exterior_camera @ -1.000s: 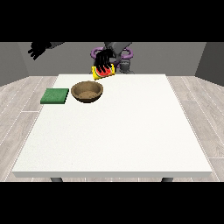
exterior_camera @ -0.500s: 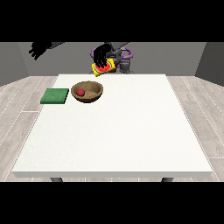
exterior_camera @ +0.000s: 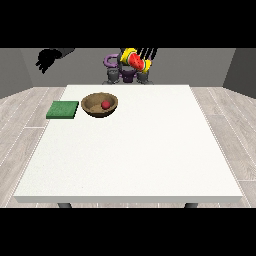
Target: Pick the cup and pour the ball into the bowl, then pick the bowl and place it on the pad
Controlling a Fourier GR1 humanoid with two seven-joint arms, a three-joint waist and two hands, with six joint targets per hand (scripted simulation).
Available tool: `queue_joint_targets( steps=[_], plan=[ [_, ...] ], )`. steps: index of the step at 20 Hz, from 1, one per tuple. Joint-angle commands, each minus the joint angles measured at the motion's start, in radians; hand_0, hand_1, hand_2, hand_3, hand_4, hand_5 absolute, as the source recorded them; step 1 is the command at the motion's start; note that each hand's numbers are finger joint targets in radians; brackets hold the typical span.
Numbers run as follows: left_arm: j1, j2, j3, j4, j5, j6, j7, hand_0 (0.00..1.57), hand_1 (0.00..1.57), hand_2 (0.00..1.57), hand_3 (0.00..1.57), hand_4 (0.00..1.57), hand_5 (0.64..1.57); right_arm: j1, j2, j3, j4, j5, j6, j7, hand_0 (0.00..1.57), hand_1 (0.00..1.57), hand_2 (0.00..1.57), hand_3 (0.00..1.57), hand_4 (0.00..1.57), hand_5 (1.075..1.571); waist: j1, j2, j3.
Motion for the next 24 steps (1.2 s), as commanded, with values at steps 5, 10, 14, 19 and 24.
queue_joint_targets(
  steps=[5,10,14,19,24],
  plan=[
    [0.028,0.034,0.435,-0.206,0.573,-0.103,-0.186,0.0,0.0,0.0,0.0,1.07,1.571,0.018,0.052,-0.002,0.008,0.03,-0.087,-0.029,0.0,0.0,0.0,0.0,0.77,1.556,0.116,0.048,-0.0027],
    [0.018,0.15,0.6,-0.228,0.827,-0.36,-0.26,0.0,0.0,0.0,0.0,1.06,1.566,0.055,0.142,0.007,0.034,0.05,-0.13,-0.125,0.0,0.0,0.0,0.0,0.72,1.566,0.169,0.135,0.0063],
    [0.006,0.254,0.669,-0.213,0.933,-0.516,-0.248,0.0,0.0,0.0,0.0,1.06,1.558,0.007,0.163,-0.004,0.081,0.042,-0.146,-0.177,0.0,0.0,0.0,0.0,0.74,1.565,0.197,0.202,0.0091],
    [0.095,0.298,0.703,-0.261,0.993,-0.578,-0.254,0.0,0.0,0.0,0.0,1.02,1.56,0.013,0.169,-0.018,0.218,0.041,-0.09,-0.312,0.0,0.0,0.0,0.0,0.7,1.565,0.199,0.216,0.0098],
    [0.121,0.394,0.757,-0.267,1.042,-0.62,-0.228,0.0,0.0,0.0,0.0,1.0,1.542,-0.084,0.171,0.025,0.306,0.078,-0.111,-0.345,0.0,0.0,0.0,0.0,0.58,1.558,0.15,0.228,0.0095]
  ],
)
